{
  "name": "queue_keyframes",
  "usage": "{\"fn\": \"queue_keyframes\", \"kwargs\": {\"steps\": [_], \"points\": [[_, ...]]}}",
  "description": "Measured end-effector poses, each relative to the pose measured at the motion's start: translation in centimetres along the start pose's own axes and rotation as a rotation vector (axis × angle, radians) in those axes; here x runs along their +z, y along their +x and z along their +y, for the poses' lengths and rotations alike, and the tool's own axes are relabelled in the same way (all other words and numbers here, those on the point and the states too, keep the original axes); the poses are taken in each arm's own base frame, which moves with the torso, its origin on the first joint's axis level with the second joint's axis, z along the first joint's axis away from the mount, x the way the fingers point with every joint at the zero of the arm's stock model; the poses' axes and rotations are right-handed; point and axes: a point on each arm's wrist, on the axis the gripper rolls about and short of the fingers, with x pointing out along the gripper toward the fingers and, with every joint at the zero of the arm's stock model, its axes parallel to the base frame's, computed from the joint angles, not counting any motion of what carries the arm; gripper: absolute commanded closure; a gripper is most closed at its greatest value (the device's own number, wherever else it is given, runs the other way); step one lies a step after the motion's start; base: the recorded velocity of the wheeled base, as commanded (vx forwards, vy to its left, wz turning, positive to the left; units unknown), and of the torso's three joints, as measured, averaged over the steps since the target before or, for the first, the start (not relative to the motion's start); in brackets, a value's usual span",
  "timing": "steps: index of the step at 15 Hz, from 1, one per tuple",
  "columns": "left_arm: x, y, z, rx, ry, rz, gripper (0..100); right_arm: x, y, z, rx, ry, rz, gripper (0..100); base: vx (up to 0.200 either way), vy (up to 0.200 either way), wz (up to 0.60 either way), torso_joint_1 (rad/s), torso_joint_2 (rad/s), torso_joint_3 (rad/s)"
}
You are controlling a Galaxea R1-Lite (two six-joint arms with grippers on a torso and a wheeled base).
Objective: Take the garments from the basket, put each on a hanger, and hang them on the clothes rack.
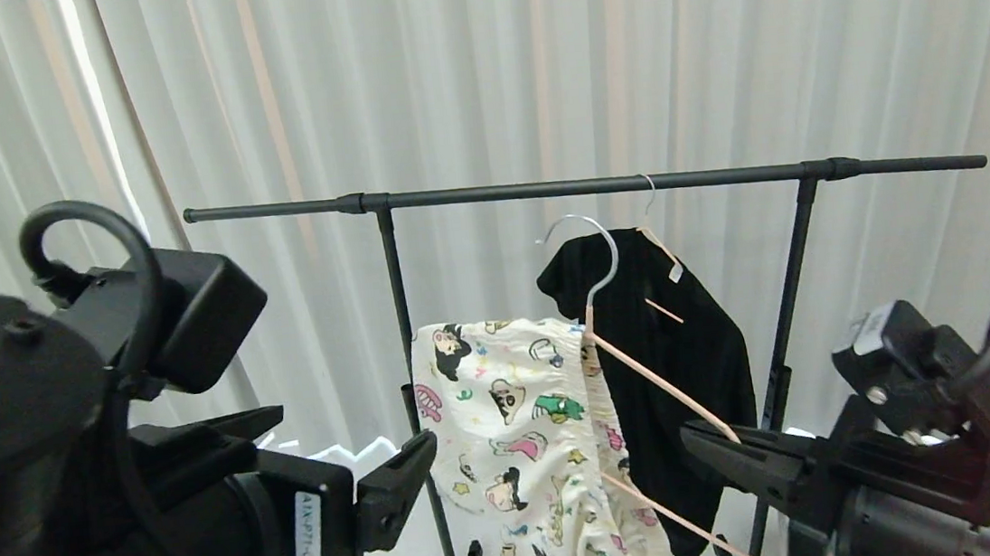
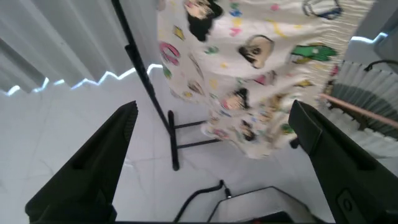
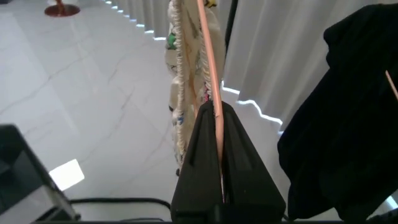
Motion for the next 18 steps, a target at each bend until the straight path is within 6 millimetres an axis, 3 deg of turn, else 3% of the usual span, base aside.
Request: {"fn": "queue_keyframes", "kwargs": {"steps": [4,7,9,15,18], "points": [[-2.2,-1.5,1.5,-0.343,0.224,-0.103,0,-1.2,-3.6,0.0,0.092,-0.043,0.066,100,0.000,0.000,0.00,0.000,0.00,0.000],[-3.2,-0.3,2.6,-0.516,0.398,-0.249,0,-1.6,-5.8,0.3,0.190,-0.091,0.108,100,0.000,0.000,0.00,0.000,0.00,0.000],[-4.1,0.8,2.6,-0.592,0.449,-0.249,0,-1.7,-6.8,0.3,0.233,-0.124,0.096,100,0.000,0.000,0.00,0.000,0.00,0.000],[-5.0,2.6,1.5,-0.702,0.542,-0.196,0,-2.1,-8.3,0.7,0.308,-0.188,0.094,100,0.000,0.000,0.00,0.000,0.00,0.000],[-5.7,2.5,0.4,-0.818,0.572,-0.180,0,-2.0,-8.4,0.7,0.310,-0.190,0.086,100,0.000,0.000,0.00,0.000,0.00,0.000]]}}
